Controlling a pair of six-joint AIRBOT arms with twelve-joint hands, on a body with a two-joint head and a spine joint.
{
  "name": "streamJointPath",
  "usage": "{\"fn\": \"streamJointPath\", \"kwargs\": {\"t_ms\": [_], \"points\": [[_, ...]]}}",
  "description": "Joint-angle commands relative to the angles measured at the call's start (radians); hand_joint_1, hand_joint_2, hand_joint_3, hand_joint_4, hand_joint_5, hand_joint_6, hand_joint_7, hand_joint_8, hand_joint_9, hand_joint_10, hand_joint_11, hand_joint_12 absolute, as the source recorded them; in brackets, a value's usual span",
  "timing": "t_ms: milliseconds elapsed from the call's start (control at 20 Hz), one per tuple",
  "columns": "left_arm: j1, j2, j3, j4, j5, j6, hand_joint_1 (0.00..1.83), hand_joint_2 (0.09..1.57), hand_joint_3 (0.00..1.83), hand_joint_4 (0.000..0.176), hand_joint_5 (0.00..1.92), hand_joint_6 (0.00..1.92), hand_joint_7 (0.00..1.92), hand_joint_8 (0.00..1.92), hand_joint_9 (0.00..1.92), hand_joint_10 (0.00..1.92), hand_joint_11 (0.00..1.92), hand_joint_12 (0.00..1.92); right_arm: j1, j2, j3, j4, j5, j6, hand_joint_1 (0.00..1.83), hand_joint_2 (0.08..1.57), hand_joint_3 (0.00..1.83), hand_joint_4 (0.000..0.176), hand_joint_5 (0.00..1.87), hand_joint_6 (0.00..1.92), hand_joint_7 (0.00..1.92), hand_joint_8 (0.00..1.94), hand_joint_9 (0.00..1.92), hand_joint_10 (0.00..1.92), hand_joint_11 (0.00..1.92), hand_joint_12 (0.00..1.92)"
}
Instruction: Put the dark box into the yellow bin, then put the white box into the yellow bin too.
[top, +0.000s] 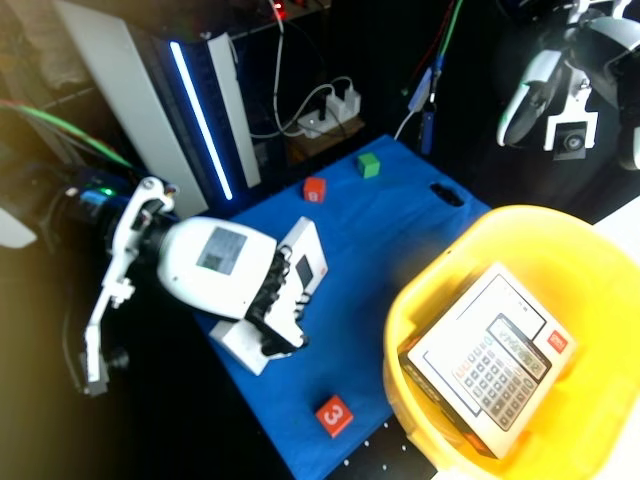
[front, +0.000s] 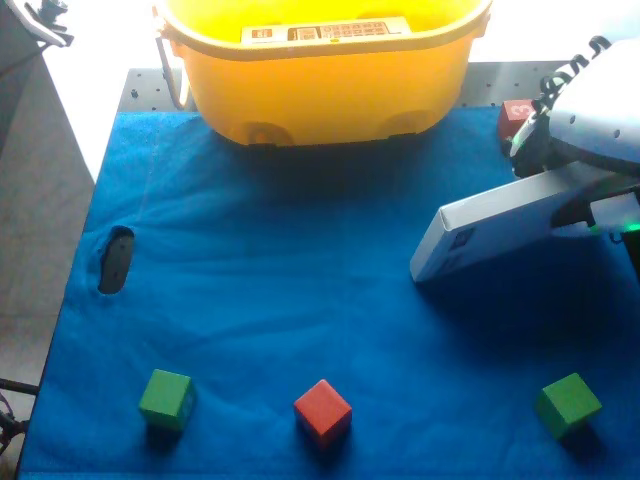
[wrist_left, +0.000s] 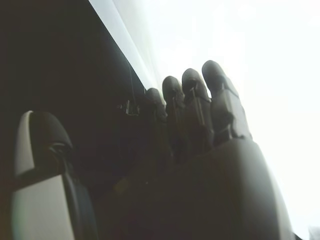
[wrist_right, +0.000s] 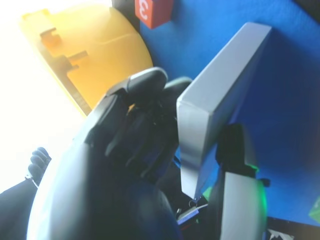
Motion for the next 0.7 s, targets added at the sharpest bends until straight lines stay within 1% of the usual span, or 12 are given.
{"fn": "streamJointPath", "kwargs": {"t_ms": [0, 100, 150, 200, 250, 300, 350, 400, 450, 500, 550, 650], "points": [[-0.005, 0.005, 0.001, -0.061, -0.092, -0.007, 0.95, 0.86, 0.0, 0.005, 0.47, 0.0, 0.38, 0.0, 0.28, 0.0, 0.01, 0.51, 0.017, 0.005, 0.004, 0.012, 0.112, -0.001, 1.38, 1.08, 0.0, 0.0, 0.97, 0.9, 1.1, 0.83, 0.94, 1.13, 0.58, 1.36], [-0.003, 0.005, 0.002, -0.061, -0.091, -0.007, 0.96, 0.87, 0.0, 0.0, 0.49, 0.01, 0.4, 0.01, 0.29, 0.01, 0.0, 0.51, 0.032, 0.014, 0.003, 0.012, 0.112, -0.001, 1.38, 1.09, 0.0, 0.0, 0.98, 0.86, 1.09, 0.86, 0.93, 1.19, 0.59, 1.43], [-0.002, 0.004, 0.003, -0.061, -0.091, -0.007, 0.96, 0.87, 0.0, 0.01, 0.49, 0.01, 0.41, 0.01, 0.28, 0.0, 0.0, 0.47, 0.043, 0.021, 0.003, 0.012, 0.112, -0.001, 1.39, 1.08, 0.0, 0.0, 0.97, 0.84, 1.11, 0.84, 0.99, 1.13, 0.69, 1.33], [-0.001, 0.004, 0.003, -0.061, -0.091, -0.007, 0.97, 0.88, 0.0, 0.004, 0.49, 0.0, 0.41, 0.01, 0.29, 0.01, 0.02, 0.48, 0.054, 0.025, 0.003, 0.012, 0.112, -0.001, 1.28, 1.09, 0.0, 0.0, 0.95, 0.9, 1.12, 0.88, 1.01, 0.86, 0.76, 1.23], [-0.001, 0.003, 0.003, -0.061, -0.09, -0.007, 0.97, 0.87, 0.0, 0.009, 0.49, 0.0, 0.41, 0.01, 0.3, 0.01, 0.03, 0.49, 0.067, 0.028, 0.003, 0.009, 0.112, -0.001, 1.27, 1.08, 0.0, 0.0, 0.97, 0.87, 1.15, 0.85, 1.08, 0.68, 0.8, 1.18], [0.001, 0.003, 0.003, -0.061, -0.089, -0.007, 0.94, 0.89, 0.0, 0.006, 0.49, 0.0, 0.41, 0.0, 0.29, 0.0, 0.01, 0.53, 0.082, 0.031, 0.003, 0.003, 0.112, -0.001, 1.37, 1.07, 0.0, 0.0, 0.97, 0.83, 1.14, 0.77, 1.04, 0.99, 0.82, 1.16], [0.002, 0.002, 0.003, -0.061, -0.088, -0.007, 0.95, 0.87, 0.0, 0.021, 0.51, 0.01, 0.42, 0.0, 0.29, 0.0, 0.01, 0.55, 0.097, 0.033, 0.003, -0.004, 0.112, -0.001, 1.29, 1.07, 0.0, 0.0, 0.99, 0.84, 1.17, 0.79, 1.09, 0.81, 0.85, 1.19], [0.002, 0.001, 0.004, -0.061, -0.087, -0.006, 0.95, 0.87, 0.0, 0.025, 0.51, 0.01, 0.43, 0.01, 0.29, 0.0, 0.01, 0.55, 0.111, 0.036, 0.003, -0.011, 0.112, -0.001, 1.28, 1.07, 0.0, 0.0, 0.99, 0.83, 1.19, 0.77, 1.15, 0.68, 0.89, 1.18], [0.002, -0.001, 0.005, -0.06, -0.086, -0.006, 0.94, 0.86, 0.0, 0.022, 0.5, 0.0, 0.42, 0.0, 0.28, 0.0, 0.01, 0.55, 0.128, 0.039, 0.002, -0.019, 0.112, -0.001, 1.28, 1.06, 0.0, 0.0, 1.0, 0.81, 1.21, 0.76, 1.16, 0.63, 0.82, 1.18], [0.002, -0.002, 0.006, -0.06, -0.086, -0.006, 0.94, 0.85, 0.0, 0.03, 0.5, 0.0, 0.42, 0.0, 0.26, 0.0, 0.0, 0.5, 0.139, 0.041, 0.001, -0.025, 0.112, -0.001, 1.28, 1.05, 0.0, 0.0, 1.03, 0.77, 1.24, 0.69, 1.21, 0.52, 0.82, 1.13], [0.002, -0.003, 0.007, -0.06, -0.085, -0.006, 0.94, 0.86, 0.0, 0.034, 0.49, 0.0, 0.41, 0.0, 0.25, 0.0, 0.0, 0.49, 0.152, 0.042, 0.0, -0.032, 0.112, -0.001, 1.28, 1.05, 0.0, 0.0, 1.03, 0.77, 1.25, 0.67, 1.22, 0.5, 0.84, 1.13], [0.005, -0.005, 0.009, -0.06, -0.081, -0.006, 0.95, 0.85, 0.0, 0.033, 0.49, 0.0, 0.41, 0.0, 0.25, 0.0, 0.0, 0.47, 0.176, 0.045, -0.003, -0.043, 0.112, -0.001, 1.29, 1.03, 0.0, 0.0, 1.06, 0.7, 1.29, 0.62, 1.28, 0.53, 0.94, 1.23]]}}
